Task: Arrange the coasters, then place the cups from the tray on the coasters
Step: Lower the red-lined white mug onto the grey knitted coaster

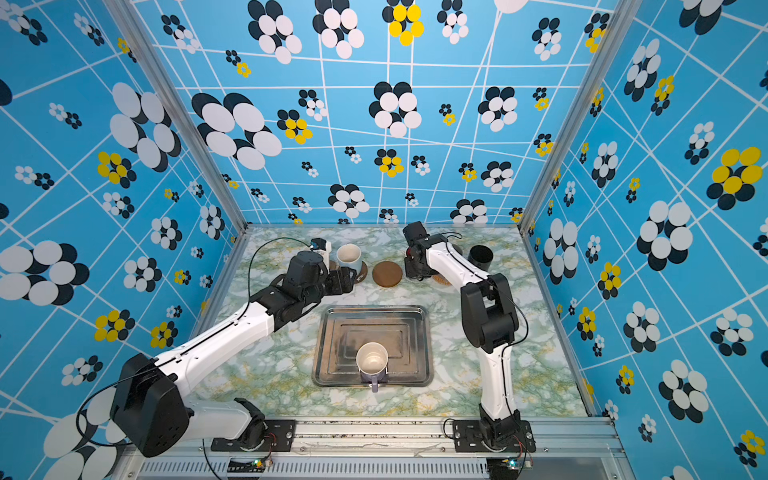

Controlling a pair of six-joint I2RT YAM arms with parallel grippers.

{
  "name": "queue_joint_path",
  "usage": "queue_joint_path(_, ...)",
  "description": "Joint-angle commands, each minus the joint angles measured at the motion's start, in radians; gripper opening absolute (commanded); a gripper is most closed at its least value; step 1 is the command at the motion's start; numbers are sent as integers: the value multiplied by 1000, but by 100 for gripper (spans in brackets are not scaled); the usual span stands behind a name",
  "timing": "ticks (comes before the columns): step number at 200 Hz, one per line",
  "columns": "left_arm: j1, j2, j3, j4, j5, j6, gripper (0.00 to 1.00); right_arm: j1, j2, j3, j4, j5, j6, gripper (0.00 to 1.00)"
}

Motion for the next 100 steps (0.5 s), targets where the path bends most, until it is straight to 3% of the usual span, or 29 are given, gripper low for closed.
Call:
queue_joint_path(1, 9, -13, -6, -1, 7, -1, 84, -9, 8, 42, 27, -1, -3, 0)
queue_joint_path(100, 9, -11, -5, -3, 5, 1, 84, -18, 37, 49, 28, -10, 4, 0)
